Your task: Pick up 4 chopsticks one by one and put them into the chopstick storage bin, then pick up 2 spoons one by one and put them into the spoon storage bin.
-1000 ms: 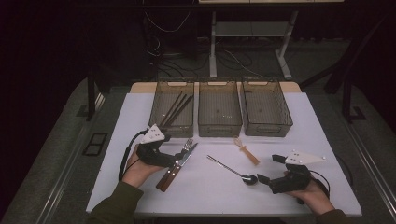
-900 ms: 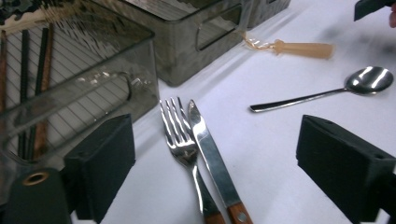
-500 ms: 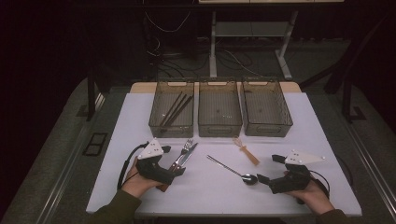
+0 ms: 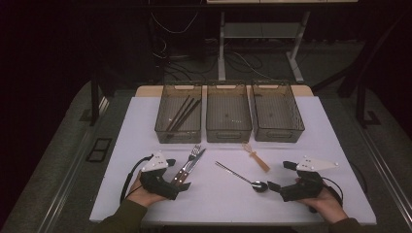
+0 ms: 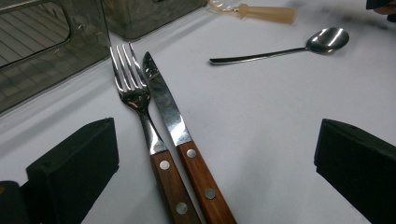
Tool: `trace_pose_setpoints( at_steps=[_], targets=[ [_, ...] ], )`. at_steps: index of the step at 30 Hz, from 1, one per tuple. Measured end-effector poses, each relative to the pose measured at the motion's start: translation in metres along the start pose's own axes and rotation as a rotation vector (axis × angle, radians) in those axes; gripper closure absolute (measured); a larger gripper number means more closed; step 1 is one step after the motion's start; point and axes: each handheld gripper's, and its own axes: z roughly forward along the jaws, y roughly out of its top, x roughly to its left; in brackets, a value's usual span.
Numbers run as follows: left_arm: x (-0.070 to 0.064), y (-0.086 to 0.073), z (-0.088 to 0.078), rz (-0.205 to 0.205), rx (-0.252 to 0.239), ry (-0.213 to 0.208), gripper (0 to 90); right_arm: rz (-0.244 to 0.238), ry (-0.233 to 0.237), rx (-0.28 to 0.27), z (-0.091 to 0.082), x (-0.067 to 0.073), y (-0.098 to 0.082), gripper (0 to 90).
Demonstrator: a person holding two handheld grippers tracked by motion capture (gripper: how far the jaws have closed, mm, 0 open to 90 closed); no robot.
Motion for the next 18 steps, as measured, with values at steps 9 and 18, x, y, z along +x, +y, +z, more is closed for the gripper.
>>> trace_pose_setpoints(
  at_steps=[9, 18],
  targets=[
    [-0.001, 0.0, 0.002, 0.015, 0.014, -0.012, 0.0, 0.006, 0.053, 0.02, -0.004, 0.002, 0.008, 0.9],
    [-0.003, 0.001, 0.003, 0.02, 0.013, -0.018, 0.0, 0.011, 0.097, 0.077, -0.001, 0.011, 0.01, 6.8]
  ],
)
